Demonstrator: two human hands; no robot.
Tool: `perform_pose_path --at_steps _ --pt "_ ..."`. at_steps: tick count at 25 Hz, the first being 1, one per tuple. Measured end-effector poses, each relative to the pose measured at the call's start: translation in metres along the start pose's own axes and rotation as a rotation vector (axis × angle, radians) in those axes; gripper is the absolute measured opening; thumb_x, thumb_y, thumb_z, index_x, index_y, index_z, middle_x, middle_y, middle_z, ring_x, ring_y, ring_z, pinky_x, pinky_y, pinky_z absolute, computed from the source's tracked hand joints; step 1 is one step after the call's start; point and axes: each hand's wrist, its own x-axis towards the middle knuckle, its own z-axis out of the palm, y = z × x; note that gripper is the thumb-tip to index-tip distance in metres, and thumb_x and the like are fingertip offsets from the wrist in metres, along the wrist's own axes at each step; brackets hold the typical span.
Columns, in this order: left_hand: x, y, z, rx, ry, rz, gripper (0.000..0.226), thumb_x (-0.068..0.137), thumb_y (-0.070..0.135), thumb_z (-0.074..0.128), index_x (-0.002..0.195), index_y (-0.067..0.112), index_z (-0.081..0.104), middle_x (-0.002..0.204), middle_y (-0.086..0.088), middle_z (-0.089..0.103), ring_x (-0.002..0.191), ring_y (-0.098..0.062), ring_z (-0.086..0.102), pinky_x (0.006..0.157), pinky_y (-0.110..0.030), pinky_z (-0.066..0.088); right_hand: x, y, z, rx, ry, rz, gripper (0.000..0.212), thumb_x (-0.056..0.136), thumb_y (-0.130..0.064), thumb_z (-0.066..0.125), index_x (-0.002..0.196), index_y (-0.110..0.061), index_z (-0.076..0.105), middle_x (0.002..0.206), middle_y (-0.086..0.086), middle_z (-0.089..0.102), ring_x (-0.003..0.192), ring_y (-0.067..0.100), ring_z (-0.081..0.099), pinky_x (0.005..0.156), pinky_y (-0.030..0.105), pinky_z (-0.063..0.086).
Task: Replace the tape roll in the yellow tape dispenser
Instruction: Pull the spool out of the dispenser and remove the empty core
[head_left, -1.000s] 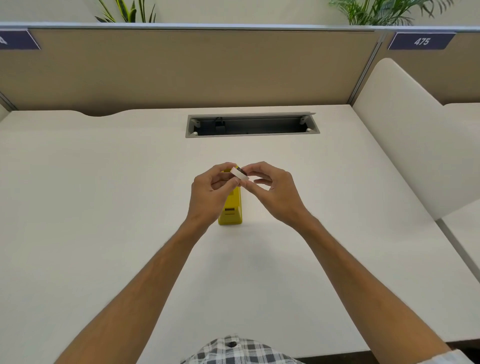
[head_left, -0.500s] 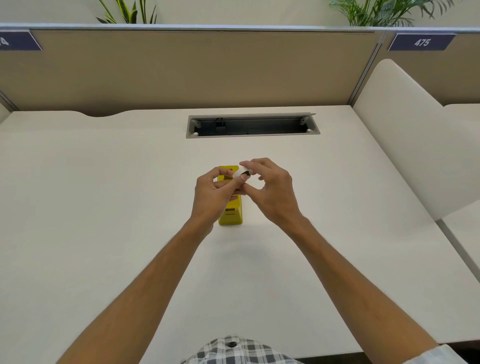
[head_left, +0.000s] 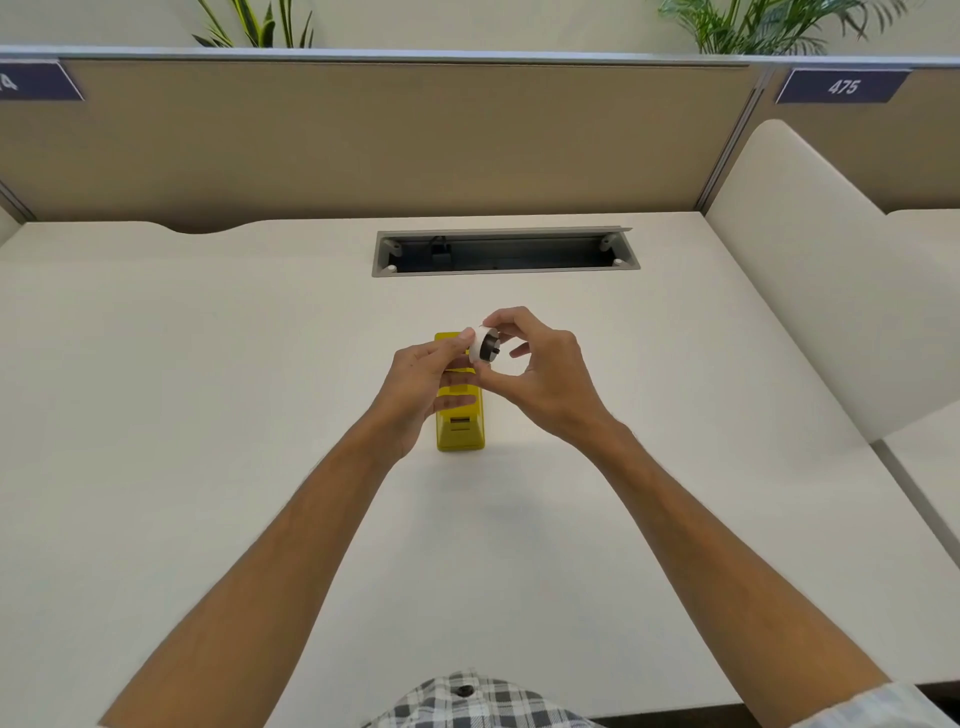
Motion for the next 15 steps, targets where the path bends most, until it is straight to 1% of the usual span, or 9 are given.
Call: perform_pose_path --at_steps 4,7,10,15 --pt "0.0013 -0.0003 -0.0043 -0.081 -0.046 -0.044 0.033 0.090 0.038 0.060 0.108 0.012 0.071 0.105 -0.010 0.070 0.091 -0.018 0.064 0.074 -0.031 0.053 0.0000 0.0000 -0.0026 0.046 -0.038 0.012 0.041 0.078 -0.021 0.077 0.114 -0.013 0.061 0.106 -0.001 0.069 0.095 0.009 0.063 0.080 0.027 0.056" --pt "0.0013 -0.0002 -0.0052 -0.142 -0.070 -0.075 0.038 0.091 0.036 0.059 0.116 0.010 0.067 0.107 -0.009 0.068 0.092 -0.018 0.062 0.074 -0.029 0.052 -0.0009 -0.0017 -0.0053 0.118 -0.045 0.013 0.038 0.078 -0.018 0.077 0.114 -0.014 0.064 0.109 -0.001 0.069 0.096 0.009 0.063 0.079 0.024 0.056" --pt "0.0017 -0.0013 -0.0056 -0.154 -0.085 -0.084 0.040 0.092 0.037 0.057 0.121 0.010 0.064 0.109 -0.008 0.066 0.094 -0.018 0.059 0.074 -0.030 0.049 -0.0004 -0.0020 -0.0064 0.160 -0.052 0.008 0.039 0.078 -0.019 0.078 0.114 -0.013 0.065 0.115 0.001 0.065 0.098 0.011 0.064 0.079 0.022 0.056" --pt "0.0031 -0.0060 -0.0081 -0.169 -0.121 -0.035 0.032 0.093 0.031 0.057 0.117 0.011 0.064 0.109 -0.008 0.064 0.090 -0.017 0.057 0.074 -0.030 0.047 0.0009 -0.0009 -0.0087 0.227 -0.055 0.059 0.036 0.081 -0.020 0.076 0.115 -0.014 0.066 0.115 -0.001 0.064 0.098 0.010 0.065 0.081 0.017 0.055"
